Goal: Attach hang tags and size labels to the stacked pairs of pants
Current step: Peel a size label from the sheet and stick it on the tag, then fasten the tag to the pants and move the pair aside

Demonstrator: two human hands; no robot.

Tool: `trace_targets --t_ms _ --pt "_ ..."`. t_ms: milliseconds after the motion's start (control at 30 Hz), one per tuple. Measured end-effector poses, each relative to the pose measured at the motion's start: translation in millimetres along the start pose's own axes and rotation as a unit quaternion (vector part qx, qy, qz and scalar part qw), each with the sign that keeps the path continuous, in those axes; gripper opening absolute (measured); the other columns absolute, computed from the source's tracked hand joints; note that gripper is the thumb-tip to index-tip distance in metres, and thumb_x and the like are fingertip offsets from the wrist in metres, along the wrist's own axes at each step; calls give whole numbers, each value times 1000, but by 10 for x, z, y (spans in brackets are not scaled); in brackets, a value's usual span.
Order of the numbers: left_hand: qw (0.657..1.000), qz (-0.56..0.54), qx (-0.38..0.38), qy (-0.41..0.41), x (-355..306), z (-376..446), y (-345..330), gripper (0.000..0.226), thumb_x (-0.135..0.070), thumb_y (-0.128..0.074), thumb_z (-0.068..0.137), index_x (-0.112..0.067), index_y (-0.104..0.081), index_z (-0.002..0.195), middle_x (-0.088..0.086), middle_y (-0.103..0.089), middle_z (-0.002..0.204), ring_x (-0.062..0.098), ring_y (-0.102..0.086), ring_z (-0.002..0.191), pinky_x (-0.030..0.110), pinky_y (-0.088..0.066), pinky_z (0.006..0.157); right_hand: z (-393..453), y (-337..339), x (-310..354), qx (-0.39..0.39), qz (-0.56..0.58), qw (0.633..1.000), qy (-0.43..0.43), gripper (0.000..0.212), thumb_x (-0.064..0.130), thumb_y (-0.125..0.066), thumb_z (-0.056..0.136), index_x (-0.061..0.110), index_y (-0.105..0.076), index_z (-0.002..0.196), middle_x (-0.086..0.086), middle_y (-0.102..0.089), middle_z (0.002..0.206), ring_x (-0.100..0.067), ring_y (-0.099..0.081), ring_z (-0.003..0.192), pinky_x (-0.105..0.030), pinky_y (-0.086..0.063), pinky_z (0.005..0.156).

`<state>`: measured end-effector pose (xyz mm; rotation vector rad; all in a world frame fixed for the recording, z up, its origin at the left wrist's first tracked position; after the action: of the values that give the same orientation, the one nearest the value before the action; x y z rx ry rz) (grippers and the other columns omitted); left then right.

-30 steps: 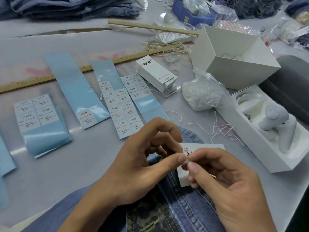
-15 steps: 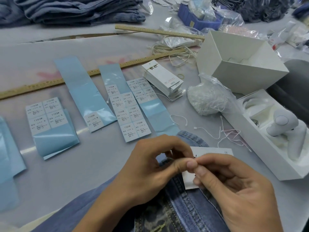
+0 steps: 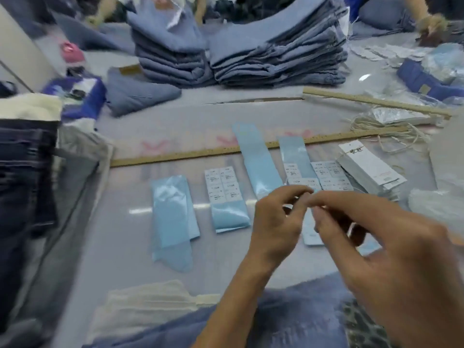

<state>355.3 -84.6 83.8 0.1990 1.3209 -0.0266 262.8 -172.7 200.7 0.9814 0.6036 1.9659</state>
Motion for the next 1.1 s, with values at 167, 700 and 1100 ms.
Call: trace_targets --t_ms 167,700,1100 --pt "971 90 -219 42 81 -117 1544 21 -2 -64 94 -18 -75 104 -8 -75 99 10 -70 92 31 -56 81 468 -893 681 91 130 985 63 15 19 -69 89 33 -72 95 20 -61 71 -5 -52 59 -26 -48 55" --pt "629 420 -521 395 533 -2315 5008 85 -63 -70 83 -6 -47 143 22 -50 144 41 -42 135 56 -33 110 44 -3783 2675 379 399 786 -281 71 20 -79 83 22 -36 139 3 -46 130 -17 -52 113 -25 -46 88" --pt "663 158 -639 356 421 -2302 4559 36 -26 -75 89 -6 -62 115 15 -70 100 39 -63 103 44 -50 91 -165 -3444 2898 362 342 804 -325 36 22 -73 84 23 -53 113 5 -68 105 -16 -65 93 -37 -54 83"
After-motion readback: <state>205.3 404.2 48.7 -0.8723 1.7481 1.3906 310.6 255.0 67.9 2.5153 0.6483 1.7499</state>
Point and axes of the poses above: each hand's wrist, its own z-axis towards the middle knuckle, its own y-axis out of the back of the hand, x = y × z, the point moved 2 cm from there along z, towards the middle knuckle
